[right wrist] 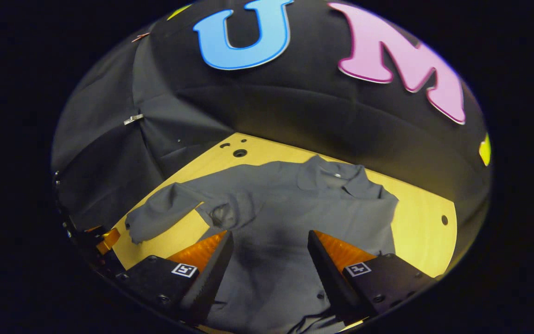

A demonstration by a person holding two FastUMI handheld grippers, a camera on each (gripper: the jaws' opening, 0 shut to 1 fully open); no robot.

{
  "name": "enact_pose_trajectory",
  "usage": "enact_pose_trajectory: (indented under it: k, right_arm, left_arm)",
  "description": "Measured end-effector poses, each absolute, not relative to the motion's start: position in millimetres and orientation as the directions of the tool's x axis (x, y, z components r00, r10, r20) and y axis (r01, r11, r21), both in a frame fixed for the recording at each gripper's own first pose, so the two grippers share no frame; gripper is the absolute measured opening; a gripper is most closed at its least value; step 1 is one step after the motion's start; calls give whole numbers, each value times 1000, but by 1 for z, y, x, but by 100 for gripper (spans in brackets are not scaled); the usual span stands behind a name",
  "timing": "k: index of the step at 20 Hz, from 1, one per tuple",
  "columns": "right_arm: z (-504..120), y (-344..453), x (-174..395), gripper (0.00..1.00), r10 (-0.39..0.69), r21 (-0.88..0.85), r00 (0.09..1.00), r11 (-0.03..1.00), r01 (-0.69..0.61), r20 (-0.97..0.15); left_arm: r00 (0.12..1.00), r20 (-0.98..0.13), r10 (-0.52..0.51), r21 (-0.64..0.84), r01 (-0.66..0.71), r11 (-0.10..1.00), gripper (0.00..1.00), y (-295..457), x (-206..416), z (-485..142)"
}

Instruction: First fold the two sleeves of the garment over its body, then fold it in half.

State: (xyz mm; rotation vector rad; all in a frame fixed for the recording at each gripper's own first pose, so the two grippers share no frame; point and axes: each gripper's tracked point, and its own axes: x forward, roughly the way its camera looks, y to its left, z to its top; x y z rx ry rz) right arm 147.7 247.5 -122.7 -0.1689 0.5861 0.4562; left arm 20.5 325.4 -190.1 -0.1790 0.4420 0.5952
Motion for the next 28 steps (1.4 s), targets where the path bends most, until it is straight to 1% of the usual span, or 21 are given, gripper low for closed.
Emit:
enact_pose_trajectory:
  k: [2, 5, 8, 13, 14, 15, 16, 19, 20, 21, 22, 23, 24, 26, 27, 28]
  right_arm:
    - [-123, 222, 136, 99, 331, -5, 749, 913, -407, -574]
    - [-124, 183, 116, 99, 263, -8, 769, 944, -329, -582]
    - [-125, 155, 94, 98, 221, 10, 778, 964, -266, -588]
    - [-131, 111, 57, 98, 150, 15, 786, 984, -176, -600]
    - [-133, 103, 51, 98, 137, 15, 783, 987, -161, -606]
    - [-137, 97, 45, 98, 126, 18, 780, 989, -146, -613]
    - [-139, 93, 40, 98, 119, 28, 774, 991, -129, -622]
    - [-148, 87, 27, 98, 114, 57, 764, 993, -100, -636]
    - [-150, 85, 26, 98, 112, 56, 762, 994, -98, -638]
    - [-152, 84, 24, 98, 112, 57, 760, 993, -99, -640]
    - [-153, 86, 24, 98, 116, 65, 756, 993, -96, -644]
    - [-152, 89, 24, 98, 122, 80, 756, 993, -92, -643]
    - [-149, 92, 27, 98, 129, 98, 763, 991, -86, -634]
    - [-145, 96, 31, 98, 146, 124, 771, 988, -87, -620]
    - [-145, 99, 32, 98, 155, 135, 771, 987, -90, -618]
    - [-145, 98, 35, 98, 161, 141, 771, 986, -93, -617]
  left_arm:
    - [747, -457, 483, -26, -554, 832, 96, 335, 34, -196]
    - [758, -475, 447, -23, -518, 855, 97, 340, 61, -204]
    - [765, -494, 413, -2, -476, 879, 97, 342, 80, -217]
    - [741, -551, 383, 16, -450, 893, 97, 344, 98, -239]
    - [731, -570, 375, 17, -446, 895, 96, 343, 100, -245]
    - [737, -564, 373, 21, -439, 898, 97, 343, 101, -245]
    - [744, -563, 362, 21, -424, 905, 100, 344, 107, -247]
    - [761, -560, 329, 33, -376, 926, 96, 337, 106, -246]
    - [761, -572, 305, 35, -349, 936, 88, 335, 107, -248]
    - [770, -569, 288, 49, -318, 947, 88, 333, 112, -246]
    - [772, -575, 270, 64, -286, 956, 74, 327, 113, -247]
    - [779, -570, 261, 81, -263, 961, 67, 324, 115, -245]
    - [782, -565, 264, 98, -254, 962, 50, 319, 116, -245]
    - [784, -551, 285, 119, -264, 957, 24, 315, 120, -244]
    - [779, -551, 300, 124, -279, 952, 24, 314, 120, -245]
    - [776, -548, 313, 131, -290, 948, 12, 313, 122, -243]
